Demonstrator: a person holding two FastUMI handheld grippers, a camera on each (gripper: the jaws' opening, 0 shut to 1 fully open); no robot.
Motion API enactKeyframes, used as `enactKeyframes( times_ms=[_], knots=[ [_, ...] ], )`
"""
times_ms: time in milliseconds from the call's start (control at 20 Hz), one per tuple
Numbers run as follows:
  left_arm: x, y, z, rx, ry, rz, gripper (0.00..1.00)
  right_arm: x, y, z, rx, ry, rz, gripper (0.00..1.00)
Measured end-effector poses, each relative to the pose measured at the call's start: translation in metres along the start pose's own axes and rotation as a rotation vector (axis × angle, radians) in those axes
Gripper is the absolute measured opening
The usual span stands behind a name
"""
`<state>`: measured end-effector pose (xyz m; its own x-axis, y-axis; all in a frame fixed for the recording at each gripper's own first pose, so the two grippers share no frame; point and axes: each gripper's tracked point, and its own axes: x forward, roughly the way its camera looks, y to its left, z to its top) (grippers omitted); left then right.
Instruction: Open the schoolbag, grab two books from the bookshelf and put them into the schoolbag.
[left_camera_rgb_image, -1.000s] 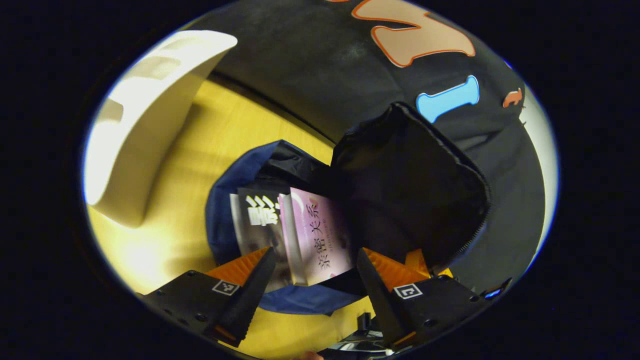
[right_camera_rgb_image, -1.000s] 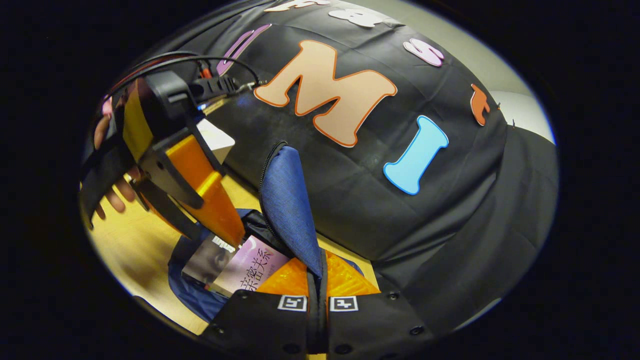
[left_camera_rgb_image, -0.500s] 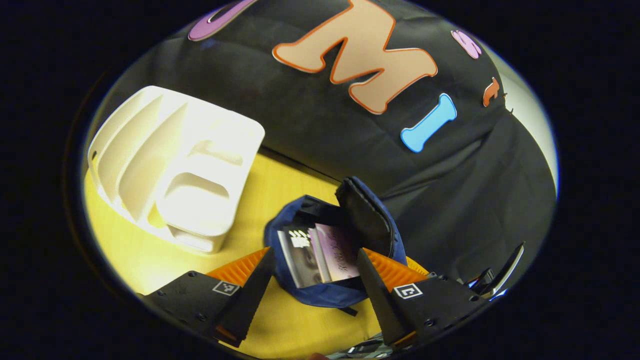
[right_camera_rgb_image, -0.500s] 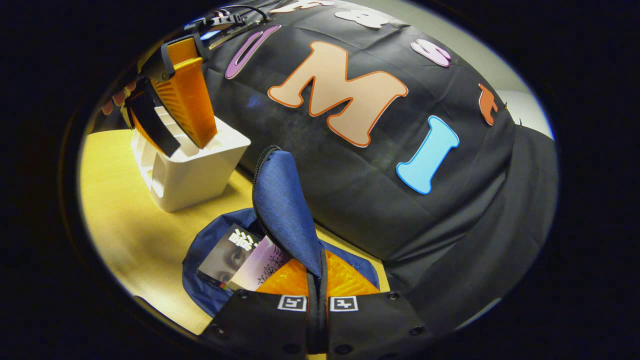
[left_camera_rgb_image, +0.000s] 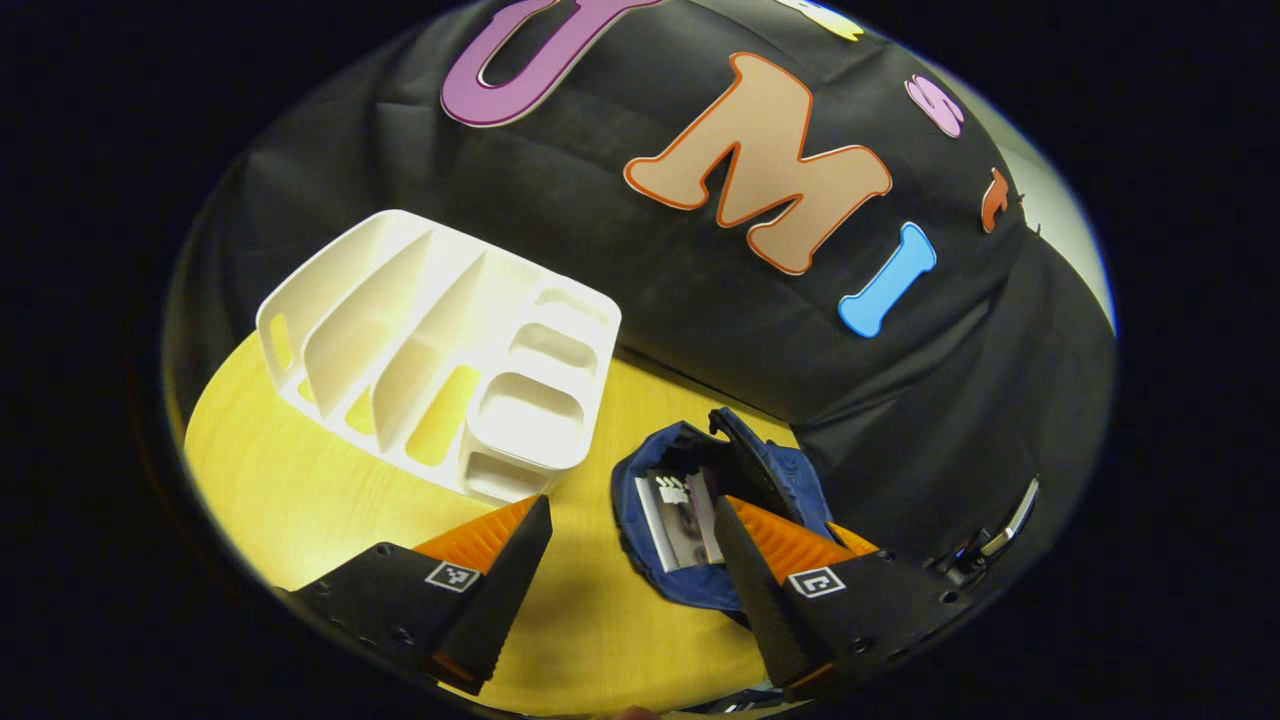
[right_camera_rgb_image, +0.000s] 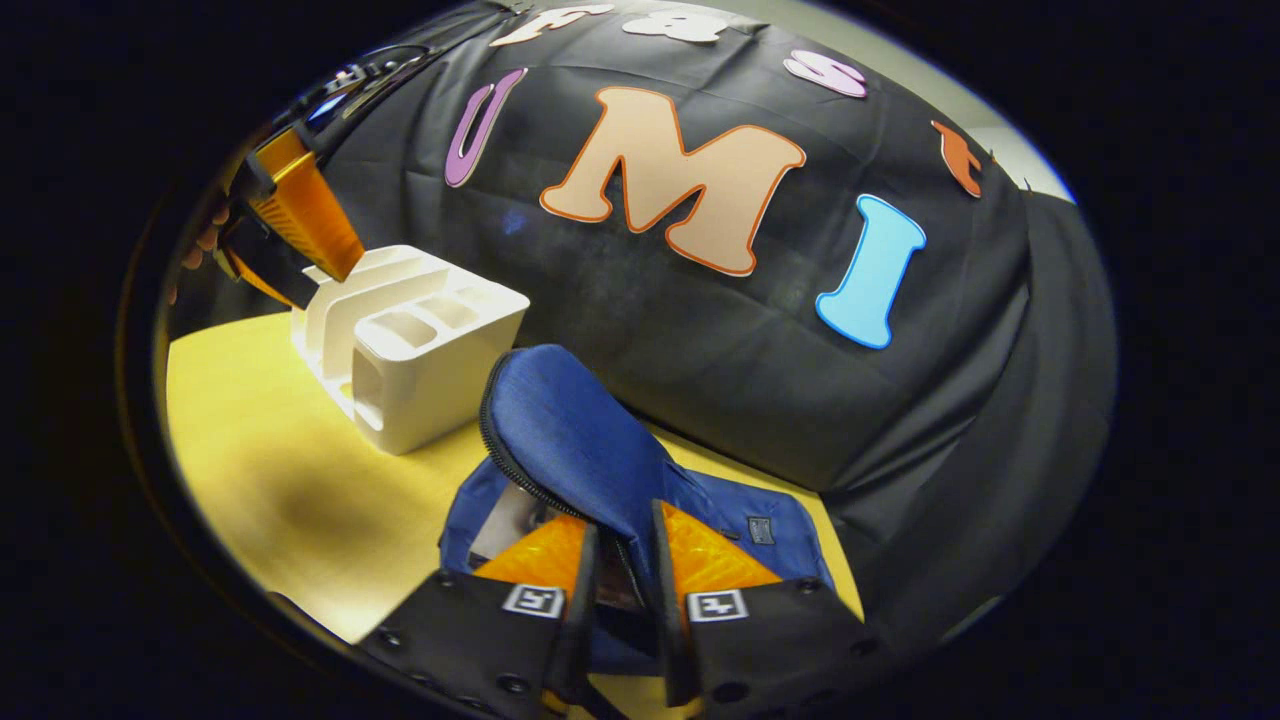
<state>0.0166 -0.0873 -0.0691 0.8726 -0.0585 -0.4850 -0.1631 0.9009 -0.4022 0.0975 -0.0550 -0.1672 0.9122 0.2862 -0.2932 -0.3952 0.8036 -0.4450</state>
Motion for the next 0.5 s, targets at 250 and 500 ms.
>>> enactKeyframes(
  times_ms=[250, 500],
  knots=[
    [-0.014, 0.024, -0.001, 0.037, -0.023, 0.075, 0.95, -0.028, 0.034, 0.019, 0.083, -0.039, 0.071, 0.74],
    [-0.03, 0.034, 0.0, 0.077, -0.071, 0.128, 0.95, -0.042, 0.055, 0.049, 0.124, -0.078, 0.088, 0.88]
  ],
)
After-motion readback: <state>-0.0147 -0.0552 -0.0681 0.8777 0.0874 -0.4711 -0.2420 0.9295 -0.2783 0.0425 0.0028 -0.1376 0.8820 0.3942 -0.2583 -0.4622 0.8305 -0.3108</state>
